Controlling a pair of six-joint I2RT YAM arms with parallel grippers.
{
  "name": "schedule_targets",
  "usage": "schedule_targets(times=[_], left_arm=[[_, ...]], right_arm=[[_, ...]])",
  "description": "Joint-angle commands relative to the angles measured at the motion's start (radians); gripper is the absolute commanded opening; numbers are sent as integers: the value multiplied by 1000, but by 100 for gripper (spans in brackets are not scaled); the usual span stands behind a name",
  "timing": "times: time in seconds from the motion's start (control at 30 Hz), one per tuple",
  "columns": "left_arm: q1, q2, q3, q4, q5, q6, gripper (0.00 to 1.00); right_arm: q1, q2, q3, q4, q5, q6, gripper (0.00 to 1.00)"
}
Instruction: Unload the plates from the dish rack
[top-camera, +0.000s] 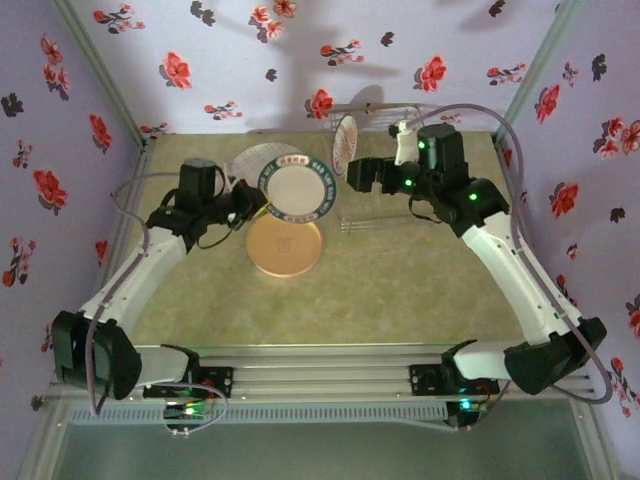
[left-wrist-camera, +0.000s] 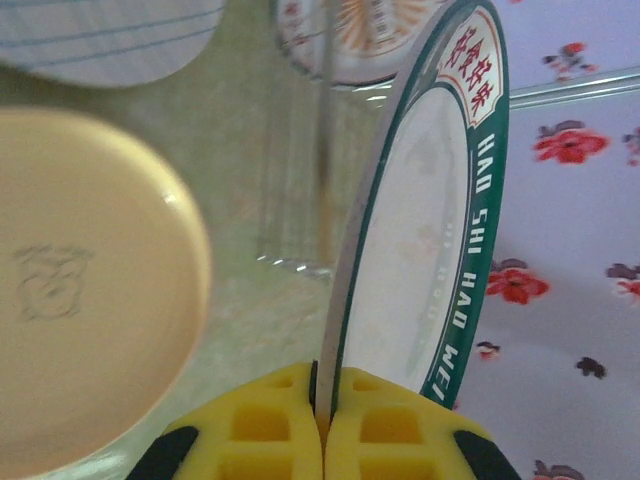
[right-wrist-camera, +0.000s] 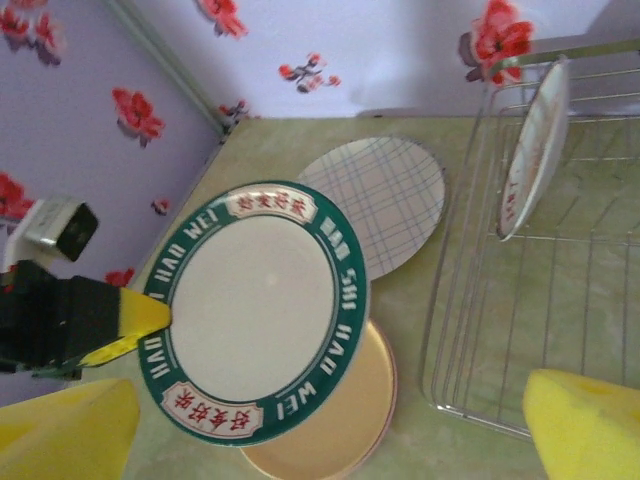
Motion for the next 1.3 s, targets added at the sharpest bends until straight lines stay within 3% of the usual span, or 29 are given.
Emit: schedule_targets(times=[0.0,0.4,0.77,1.27], left_arm=[[23,-39,-86,19,19,28,0],[34,28,-284,88,-21,63,0],[46,73,-280,3,-114,116,0],[47,162,-234,24,-111,119,0]], right_arm=[[38,-12,-21,-27,-7,-124,99],[71,13,-39,-42,13,-146,99],[79,23,-34,-44,19,-140,99],[84,32,-27,-49,19,-129,99]])
